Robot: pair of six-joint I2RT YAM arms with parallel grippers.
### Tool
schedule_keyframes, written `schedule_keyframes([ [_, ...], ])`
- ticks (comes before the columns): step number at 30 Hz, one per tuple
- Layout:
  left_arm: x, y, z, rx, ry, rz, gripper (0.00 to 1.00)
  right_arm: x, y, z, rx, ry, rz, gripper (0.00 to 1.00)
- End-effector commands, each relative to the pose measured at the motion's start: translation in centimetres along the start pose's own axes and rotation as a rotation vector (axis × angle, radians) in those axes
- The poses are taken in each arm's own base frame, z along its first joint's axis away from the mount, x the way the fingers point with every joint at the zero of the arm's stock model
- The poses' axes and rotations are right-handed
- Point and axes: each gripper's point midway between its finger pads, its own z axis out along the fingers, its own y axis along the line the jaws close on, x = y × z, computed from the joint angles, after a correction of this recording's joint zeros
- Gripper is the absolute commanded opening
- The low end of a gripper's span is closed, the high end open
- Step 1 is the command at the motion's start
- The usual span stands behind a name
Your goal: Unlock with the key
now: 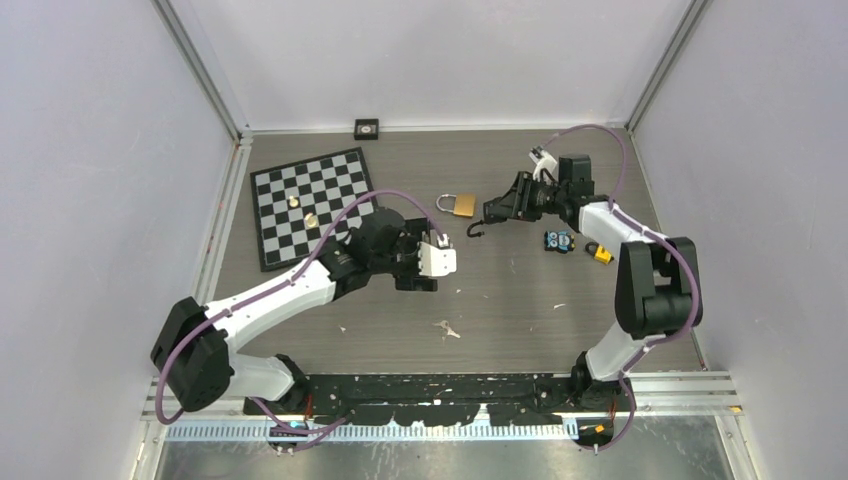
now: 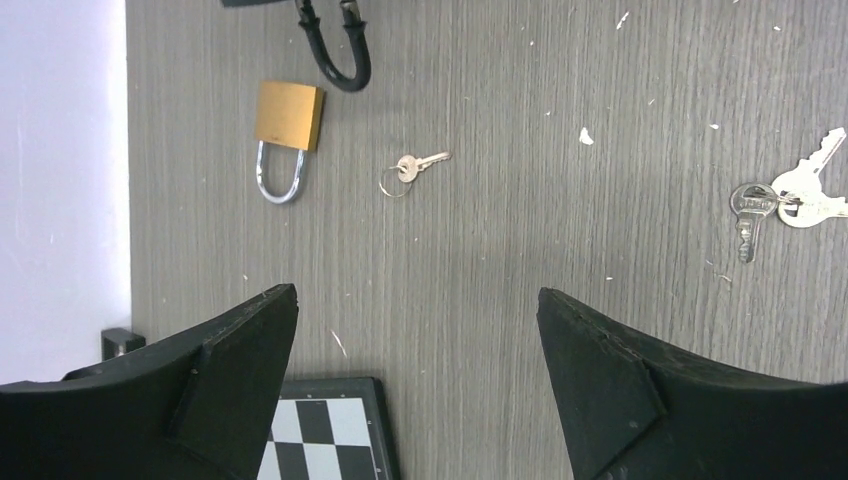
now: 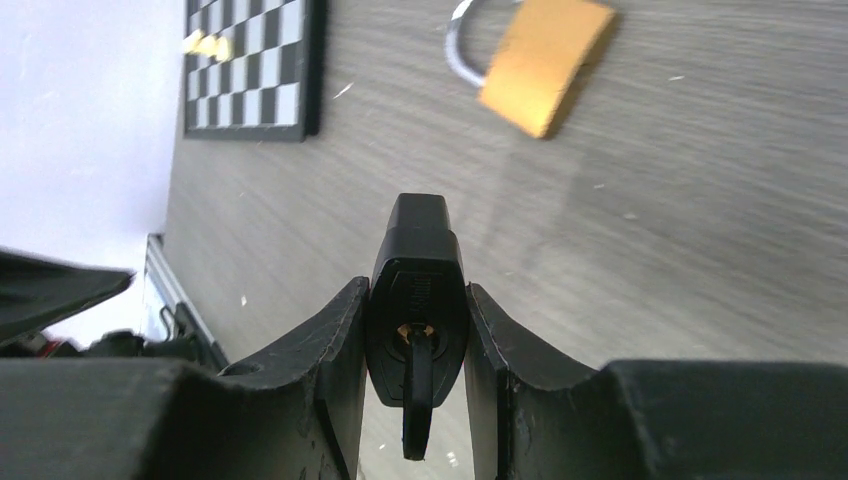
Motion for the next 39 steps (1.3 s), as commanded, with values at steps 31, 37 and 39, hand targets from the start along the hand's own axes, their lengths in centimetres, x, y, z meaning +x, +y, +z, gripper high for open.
schedule_keyframes([
  [31,0.8,1.5,-3.1,-0.142,-0.03,-0.065,0.99,-7.6,-15.4,1.3,0.096,-0.279,0.317,0.49],
  [37,0.6,1.5,-3.2,-0.134,-0.037,-0.066,0.99,-6.5,-15.9,0.9,0.127,-0.249,0.364,0.59],
  [39,0.5,1.3,-3.2,-0.129,-0.039,-0.067,0.99,-6.3,-16.0,0.7,0.142,-0.24,0.372,0.63],
])
